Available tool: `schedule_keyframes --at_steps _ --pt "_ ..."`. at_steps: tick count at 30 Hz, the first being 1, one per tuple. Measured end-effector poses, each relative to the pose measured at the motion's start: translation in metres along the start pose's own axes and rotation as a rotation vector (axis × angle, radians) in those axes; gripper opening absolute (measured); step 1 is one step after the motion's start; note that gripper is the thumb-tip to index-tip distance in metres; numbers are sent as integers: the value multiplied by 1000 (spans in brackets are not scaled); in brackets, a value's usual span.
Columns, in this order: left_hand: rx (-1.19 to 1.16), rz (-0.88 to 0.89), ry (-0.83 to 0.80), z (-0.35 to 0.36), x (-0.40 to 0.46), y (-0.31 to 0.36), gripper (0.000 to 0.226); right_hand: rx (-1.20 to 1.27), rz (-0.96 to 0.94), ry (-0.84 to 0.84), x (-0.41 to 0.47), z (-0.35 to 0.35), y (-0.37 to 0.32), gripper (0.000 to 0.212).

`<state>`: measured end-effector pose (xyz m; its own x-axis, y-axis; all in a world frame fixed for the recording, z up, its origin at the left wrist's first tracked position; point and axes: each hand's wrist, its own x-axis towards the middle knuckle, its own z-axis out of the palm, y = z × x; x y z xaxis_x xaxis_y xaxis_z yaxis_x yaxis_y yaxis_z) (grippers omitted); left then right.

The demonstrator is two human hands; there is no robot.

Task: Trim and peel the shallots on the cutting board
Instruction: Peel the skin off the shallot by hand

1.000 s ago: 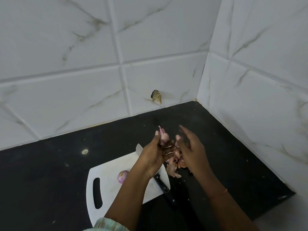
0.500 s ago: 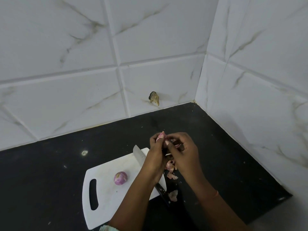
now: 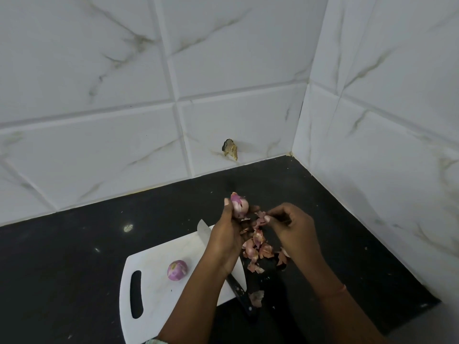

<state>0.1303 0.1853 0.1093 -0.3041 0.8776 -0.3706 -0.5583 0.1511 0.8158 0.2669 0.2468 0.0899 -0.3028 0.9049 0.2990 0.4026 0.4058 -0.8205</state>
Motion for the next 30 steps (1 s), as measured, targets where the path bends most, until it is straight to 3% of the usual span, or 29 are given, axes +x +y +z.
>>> schedule_keyframes --at_steps 8,10,13,16,24,30 --pt "22 27 -13 -1 1 0 58 200 64 30 2 13 -25 15" --pt "23 51 -5 1 0 1 53 253 77 -11 -1 19 -35 12" --pt "35 95 34 5 -3 -2 50 370 143 -167 -4 29 -48 25" --pt "7 117 59 12 -8 -5 45 476 215 -174 -6 38 -55 18" --pt "108 278 72 17 -11 -12 41 494 187 -101 -9 39 -62 7" --pt "146 299 22 11 -10 -13 40 446 188 -119 -9 39 -58 9"
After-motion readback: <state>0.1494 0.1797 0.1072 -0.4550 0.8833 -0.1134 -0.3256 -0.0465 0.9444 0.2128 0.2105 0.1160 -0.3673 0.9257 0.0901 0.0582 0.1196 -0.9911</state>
